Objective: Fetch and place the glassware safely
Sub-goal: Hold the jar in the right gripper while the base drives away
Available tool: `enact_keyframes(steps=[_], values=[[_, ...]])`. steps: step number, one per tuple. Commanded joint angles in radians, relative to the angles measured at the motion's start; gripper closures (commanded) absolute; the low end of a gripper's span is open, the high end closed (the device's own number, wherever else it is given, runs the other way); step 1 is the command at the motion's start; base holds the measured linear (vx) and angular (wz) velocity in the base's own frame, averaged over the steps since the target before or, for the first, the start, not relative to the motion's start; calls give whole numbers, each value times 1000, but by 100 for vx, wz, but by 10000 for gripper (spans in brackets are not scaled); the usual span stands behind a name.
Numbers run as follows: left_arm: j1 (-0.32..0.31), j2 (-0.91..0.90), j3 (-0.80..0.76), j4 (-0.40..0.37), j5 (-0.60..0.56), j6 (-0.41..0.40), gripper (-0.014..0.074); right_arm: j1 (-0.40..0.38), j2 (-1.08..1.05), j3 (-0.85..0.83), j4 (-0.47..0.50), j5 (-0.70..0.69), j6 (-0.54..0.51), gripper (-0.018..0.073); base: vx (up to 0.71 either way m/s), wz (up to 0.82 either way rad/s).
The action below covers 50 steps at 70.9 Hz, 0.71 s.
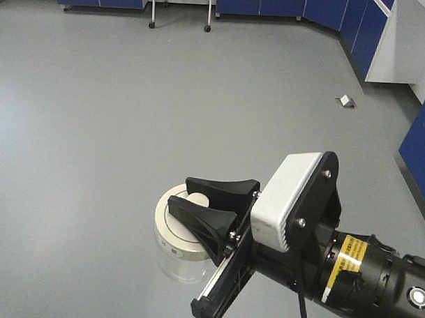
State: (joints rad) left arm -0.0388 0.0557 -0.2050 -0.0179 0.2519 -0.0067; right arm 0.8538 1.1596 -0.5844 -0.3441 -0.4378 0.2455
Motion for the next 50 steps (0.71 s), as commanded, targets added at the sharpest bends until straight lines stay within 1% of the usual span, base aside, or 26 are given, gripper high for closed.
enact_keyframes(steps=[1, 50], values=[[-7, 10, -25, -10, -71, -4, 603, 0, -25, -31, 7, -98, 2, 563, 51, 3], [-7, 10, -25, -10, -71, -4, 603, 0, -25, -31, 7, -99, 2, 563, 52, 0]])
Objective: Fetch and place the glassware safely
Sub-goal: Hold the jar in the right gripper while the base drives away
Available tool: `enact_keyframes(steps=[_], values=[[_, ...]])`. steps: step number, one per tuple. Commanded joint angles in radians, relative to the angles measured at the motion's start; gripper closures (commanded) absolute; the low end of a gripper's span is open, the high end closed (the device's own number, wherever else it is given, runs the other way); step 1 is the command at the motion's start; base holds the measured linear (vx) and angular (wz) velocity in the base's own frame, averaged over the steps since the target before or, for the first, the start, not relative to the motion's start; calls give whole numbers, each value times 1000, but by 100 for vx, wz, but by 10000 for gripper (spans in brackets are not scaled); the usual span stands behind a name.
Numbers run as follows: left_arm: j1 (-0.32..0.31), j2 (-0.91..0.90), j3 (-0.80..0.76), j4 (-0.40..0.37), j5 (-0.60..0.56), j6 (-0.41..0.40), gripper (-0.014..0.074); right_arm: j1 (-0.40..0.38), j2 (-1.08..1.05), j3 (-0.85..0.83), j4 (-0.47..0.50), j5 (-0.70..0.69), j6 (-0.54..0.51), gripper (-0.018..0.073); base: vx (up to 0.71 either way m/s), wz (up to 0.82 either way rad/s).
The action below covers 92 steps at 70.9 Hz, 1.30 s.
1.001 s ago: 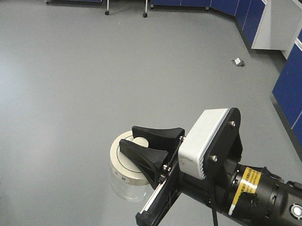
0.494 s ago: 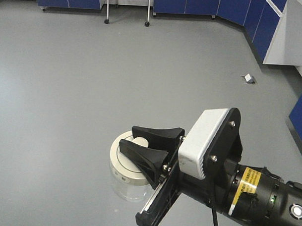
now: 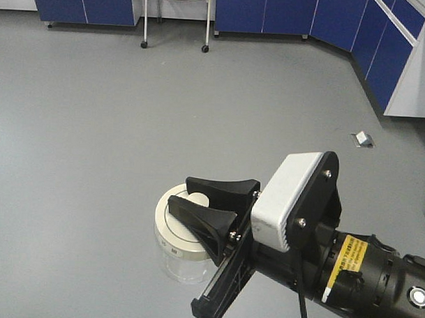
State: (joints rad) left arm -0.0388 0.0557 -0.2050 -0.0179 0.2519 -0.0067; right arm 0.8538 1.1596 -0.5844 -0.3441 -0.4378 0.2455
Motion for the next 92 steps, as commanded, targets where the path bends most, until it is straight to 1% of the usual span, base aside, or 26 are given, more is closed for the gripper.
enact_keyframes(steps=[1, 92], values=[[-7, 10, -25, -10, -71, -4, 603, 0, -25, -31, 7, -99, 2, 563, 52, 0], [-7, 10, -25, -10, -71, -4, 603, 0, -25, -31, 7, -98, 2, 563, 54, 0]])
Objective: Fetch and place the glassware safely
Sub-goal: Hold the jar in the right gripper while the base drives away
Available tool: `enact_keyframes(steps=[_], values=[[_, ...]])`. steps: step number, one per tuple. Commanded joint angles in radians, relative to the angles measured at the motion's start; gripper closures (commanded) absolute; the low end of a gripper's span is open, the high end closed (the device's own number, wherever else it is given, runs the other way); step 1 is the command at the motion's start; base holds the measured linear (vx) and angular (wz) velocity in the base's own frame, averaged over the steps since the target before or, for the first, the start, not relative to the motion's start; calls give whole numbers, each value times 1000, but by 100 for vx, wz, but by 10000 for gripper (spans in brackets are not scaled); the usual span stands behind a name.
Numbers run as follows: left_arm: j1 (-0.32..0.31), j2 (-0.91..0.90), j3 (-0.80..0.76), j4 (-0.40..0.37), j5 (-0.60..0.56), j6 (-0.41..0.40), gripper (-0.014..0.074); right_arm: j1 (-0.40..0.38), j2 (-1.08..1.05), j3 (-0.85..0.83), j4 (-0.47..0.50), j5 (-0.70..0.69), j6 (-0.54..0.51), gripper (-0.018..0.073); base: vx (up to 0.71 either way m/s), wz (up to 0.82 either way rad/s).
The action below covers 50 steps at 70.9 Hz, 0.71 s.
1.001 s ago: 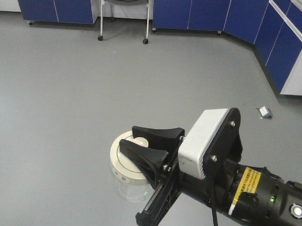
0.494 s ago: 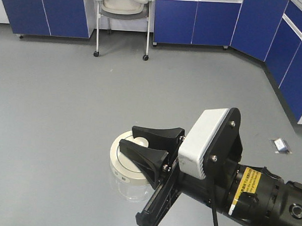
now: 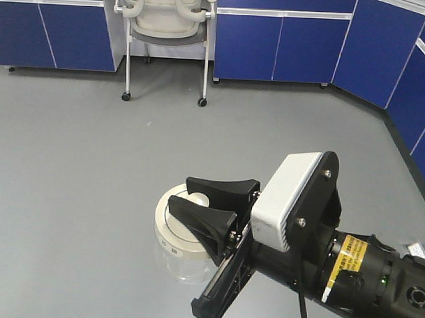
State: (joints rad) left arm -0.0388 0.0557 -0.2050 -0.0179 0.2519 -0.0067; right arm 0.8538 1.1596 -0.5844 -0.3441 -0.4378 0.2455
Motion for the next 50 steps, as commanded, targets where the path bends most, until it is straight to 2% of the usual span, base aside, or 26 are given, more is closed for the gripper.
enact_keyframes(steps=[1, 50], values=[[-7, 10, -25, -10, -71, -4, 603, 0, -25, -31, 7, -98, 2, 563, 55, 0], [-7, 10, -25, -10, -71, -4, 603, 0, -25, -31, 7, -98, 2, 563, 52, 3]])
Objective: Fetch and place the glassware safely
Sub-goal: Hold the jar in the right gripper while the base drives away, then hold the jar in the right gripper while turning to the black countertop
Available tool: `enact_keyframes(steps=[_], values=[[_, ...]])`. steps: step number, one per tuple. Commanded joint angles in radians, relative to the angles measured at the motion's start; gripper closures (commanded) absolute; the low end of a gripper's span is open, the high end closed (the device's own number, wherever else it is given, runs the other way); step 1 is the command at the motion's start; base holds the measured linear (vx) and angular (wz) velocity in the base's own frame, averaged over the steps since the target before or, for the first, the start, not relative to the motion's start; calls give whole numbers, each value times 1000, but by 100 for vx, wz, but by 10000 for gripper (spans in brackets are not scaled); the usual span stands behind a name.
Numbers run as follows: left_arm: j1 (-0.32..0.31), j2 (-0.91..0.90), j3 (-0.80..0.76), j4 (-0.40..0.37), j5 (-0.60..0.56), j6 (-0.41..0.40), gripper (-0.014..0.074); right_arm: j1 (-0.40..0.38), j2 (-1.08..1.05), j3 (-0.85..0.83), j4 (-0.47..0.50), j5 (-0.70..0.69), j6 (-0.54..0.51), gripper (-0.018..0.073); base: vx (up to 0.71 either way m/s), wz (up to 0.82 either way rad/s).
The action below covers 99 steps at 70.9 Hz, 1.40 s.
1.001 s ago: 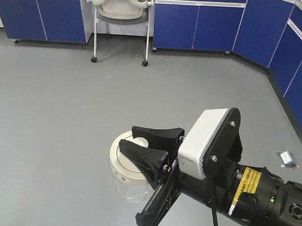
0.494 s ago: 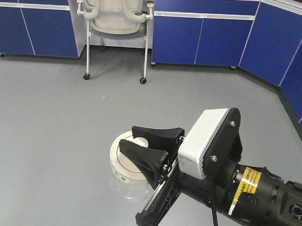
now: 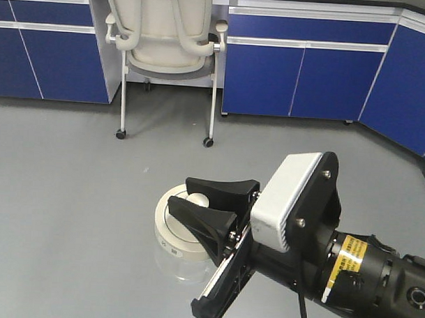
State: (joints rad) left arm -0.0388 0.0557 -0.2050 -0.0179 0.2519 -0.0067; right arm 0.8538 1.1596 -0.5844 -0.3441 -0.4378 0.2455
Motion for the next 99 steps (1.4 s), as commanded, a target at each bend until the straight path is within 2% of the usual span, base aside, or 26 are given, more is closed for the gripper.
enact_keyframes(steps=[1, 36, 99], values=[[-7, 10, -25, -10, -71, -4, 603, 0, -25, -31, 7, -98, 2, 563, 49, 5], [-7, 10, -25, -10, -71, -4, 603, -1, -25, -31, 7, -98, 2, 563, 40, -21], [-7, 10, -25, -10, -71, -4, 603, -1, -25, -31, 7, -97, 2, 563, 22, -75]])
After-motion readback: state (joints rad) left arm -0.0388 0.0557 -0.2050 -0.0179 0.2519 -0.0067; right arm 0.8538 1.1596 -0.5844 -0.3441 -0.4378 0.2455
